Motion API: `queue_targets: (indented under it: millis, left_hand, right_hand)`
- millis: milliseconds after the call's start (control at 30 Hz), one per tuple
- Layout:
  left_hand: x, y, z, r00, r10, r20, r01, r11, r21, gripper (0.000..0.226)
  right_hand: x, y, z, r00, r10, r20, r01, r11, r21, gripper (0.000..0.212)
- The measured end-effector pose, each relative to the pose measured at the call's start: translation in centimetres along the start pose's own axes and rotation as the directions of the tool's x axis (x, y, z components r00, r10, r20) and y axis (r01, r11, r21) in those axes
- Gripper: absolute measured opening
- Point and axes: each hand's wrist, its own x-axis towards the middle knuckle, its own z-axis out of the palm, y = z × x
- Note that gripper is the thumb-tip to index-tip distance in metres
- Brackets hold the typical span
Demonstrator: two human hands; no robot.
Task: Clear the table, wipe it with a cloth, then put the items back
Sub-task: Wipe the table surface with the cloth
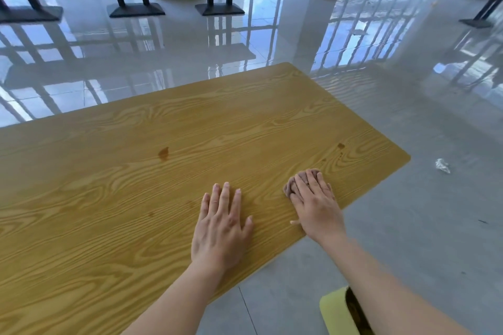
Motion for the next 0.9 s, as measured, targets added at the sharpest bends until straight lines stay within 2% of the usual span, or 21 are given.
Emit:
queue_targets:
  millis: [33,67,167,200,233,300,367,400,467,533,600,633,700,800,867,900]
  left_hand:
    - [-0.1,0.0,0.0,1.0,-0.002,-0.004,0.002,1.0,0.001,0.073]
    - [-0.1,0.1,-0.1,1.0,-0.002,-0.012,0.002,1.0,0.002,0.073]
    - [-0.2,-0.1,-0.3,1.0,0.01,-0.016,-0.01,1.0,-0.001,0.075]
    - [-0.1,-0.2,-0.2,1.0,0.011,-0.014,-0.011,1.0,-0.002,0.075]
    - [-0.1,-0.2,-0.1,1.0,0.01,-0.017,-0.01,1.0,-0.006,0.075]
    - [0.0,-0.1,0.0,1.0,0.007,-0.029,-0.007,1.0,0.002,0.074]
    - [0.0,0.0,0.0,1.0,-0.005,-0.025,0.006,1.0,0.029,0.075]
    - [0.1,0.3,-0.2,1.0,-0.016,-0.003,0.017,0.999,0.038,0.077]
    - [1.5,1.5,-0.9,0.999,-0.027,0.047,0.025,0.999,0.041,0.076]
    - [3.8,3.0,-1.5,0.999,-0.009,0.036,0.007,0.999,0.041,0.066]
    - [6.0,4.2,-1.3,0.999,0.007,0.039,-0.008,1.0,0.015,0.066]
    - [6.7,4.4,-1.0,0.998,0.014,0.055,-0.014,1.0,0.008,0.068]
    - [7.0,4.5,-0.2,0.997,0.021,0.078,-0.023,0.999,0.023,0.071]
    - [6.8,4.4,0.4,0.998,0.015,0.056,-0.017,0.999,0.037,0.075]
    - [7.0,4.5,0.4,0.998,0.011,0.062,-0.015,0.999,0.049,0.077]
    - [7.0,4.6,0.4,0.997,0.01,0.072,-0.014,0.998,0.054,0.077]
  right_hand:
    - [0.2,-1.3,0.0,0.999,0.035,-0.007,-0.035,0.999,-0.005,0.059]
    - [0.0,-2.5,0.1,1.0,0.004,-0.008,-0.004,1.0,-0.018,0.06]
    - [-2.1,-2.8,0.2,0.955,-0.294,0.05,0.295,0.955,-0.031,0.063]
    - [-2.4,-1.6,-0.1,0.937,-0.343,0.066,0.345,0.938,-0.032,0.065]
    - [-2.0,0.1,-0.4,0.943,-0.326,0.068,0.329,0.944,-0.035,0.069]
    - [0.1,3.2,-1.3,0.992,-0.107,0.066,0.111,0.992,-0.052,0.072]
    - [2.4,3.9,-1.8,0.988,0.129,0.09,-0.126,0.991,-0.037,0.065]
    - [3.3,3.2,-1.8,0.982,0.171,0.08,-0.168,0.985,-0.042,0.063]
    - [4.1,1.3,-1.5,0.988,0.141,0.067,-0.137,0.989,-0.062,0.062]
    - [3.1,0.3,-1.2,0.996,0.008,0.085,-0.001,0.996,-0.09,0.061]
    - [1.8,1.4,-1.3,0.988,-0.132,0.078,0.138,0.987,-0.085,0.061]
    - [1.9,2.5,-1.6,0.984,-0.158,0.079,0.164,0.983,-0.077,0.062]
    - [3.4,4.6,-2.0,0.992,-0.09,0.093,0.098,0.992,-0.08,0.065]
    - [6.4,4.6,-2.3,0.981,0.165,0.097,-0.158,0.984,-0.081,0.064]
    - [7.0,2.7,-2.1,0.983,0.166,0.083,-0.159,0.984,-0.081,0.062]
    - [6.4,1.8,-1.8,0.992,0.095,0.081,-0.089,0.992,-0.084,0.061]
